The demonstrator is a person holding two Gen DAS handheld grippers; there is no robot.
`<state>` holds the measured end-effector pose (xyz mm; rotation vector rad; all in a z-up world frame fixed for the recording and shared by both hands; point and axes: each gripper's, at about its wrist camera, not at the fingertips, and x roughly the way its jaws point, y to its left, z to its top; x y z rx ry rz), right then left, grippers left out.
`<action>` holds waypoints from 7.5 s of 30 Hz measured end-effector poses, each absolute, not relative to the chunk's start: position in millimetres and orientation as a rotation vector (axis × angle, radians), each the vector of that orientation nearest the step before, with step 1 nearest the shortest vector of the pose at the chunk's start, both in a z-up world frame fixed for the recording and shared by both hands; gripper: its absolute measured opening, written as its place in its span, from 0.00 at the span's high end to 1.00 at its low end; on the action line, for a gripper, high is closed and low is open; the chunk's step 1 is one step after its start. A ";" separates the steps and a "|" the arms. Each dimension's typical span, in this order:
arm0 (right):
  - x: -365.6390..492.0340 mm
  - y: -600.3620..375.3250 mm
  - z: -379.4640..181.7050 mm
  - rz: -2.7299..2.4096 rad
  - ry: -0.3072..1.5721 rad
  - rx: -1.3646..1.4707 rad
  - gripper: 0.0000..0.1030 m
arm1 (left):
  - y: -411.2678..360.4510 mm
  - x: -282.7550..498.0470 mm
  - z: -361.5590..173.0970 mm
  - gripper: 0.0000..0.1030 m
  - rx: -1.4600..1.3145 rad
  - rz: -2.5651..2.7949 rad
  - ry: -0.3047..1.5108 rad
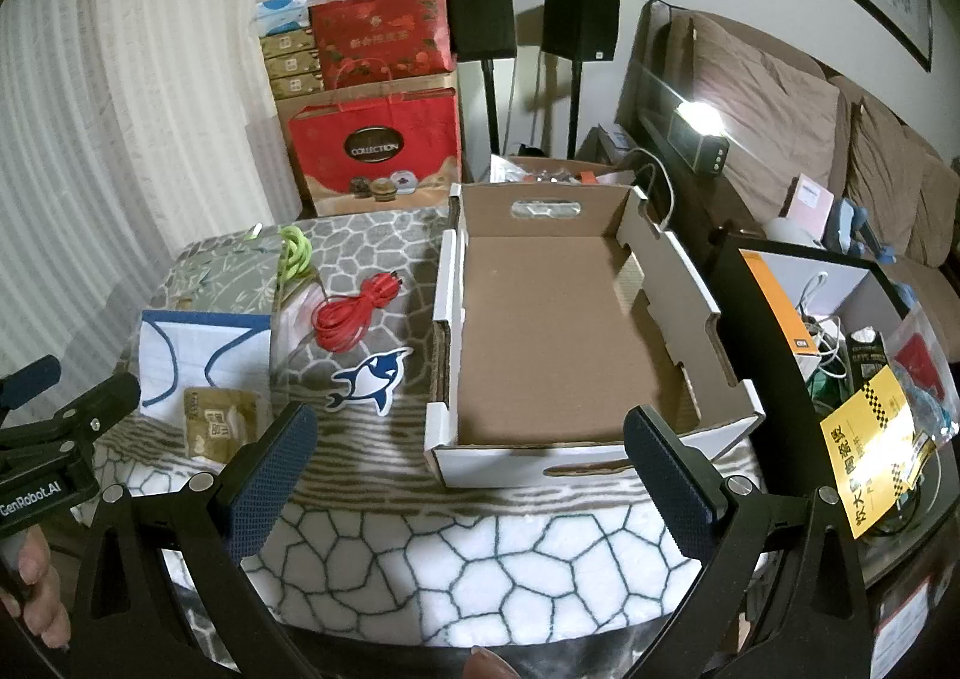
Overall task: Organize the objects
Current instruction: 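Clamp the white box wall with the right tool while moving the left tool toward the gold packet, then close the left tool on the gold snack packet, then carry the gold packet into the cardboard box and open the left tool, then move the left tool to the blue shark sticker and grasp it, then carry the shark sticker into the box and open the left tool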
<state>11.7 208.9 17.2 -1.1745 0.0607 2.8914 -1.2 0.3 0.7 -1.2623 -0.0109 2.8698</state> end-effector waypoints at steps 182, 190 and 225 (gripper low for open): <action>-47.0 362.5 -54.3 2.712 0.106 -1.582 0.91 | 99.5 -103.1 -52.6 0.41 -1.282 2.101 0.263; -45.4 373.9 -53.6 2.685 0.112 -1.576 0.91 | 127.8 -105.3 -81.7 0.41 -1.312 2.067 0.501; -48.7 350.4 -51.6 2.735 0.107 -1.584 0.91 | 125.1 -94.1 -6.3 0.68 -1.173 2.083 0.196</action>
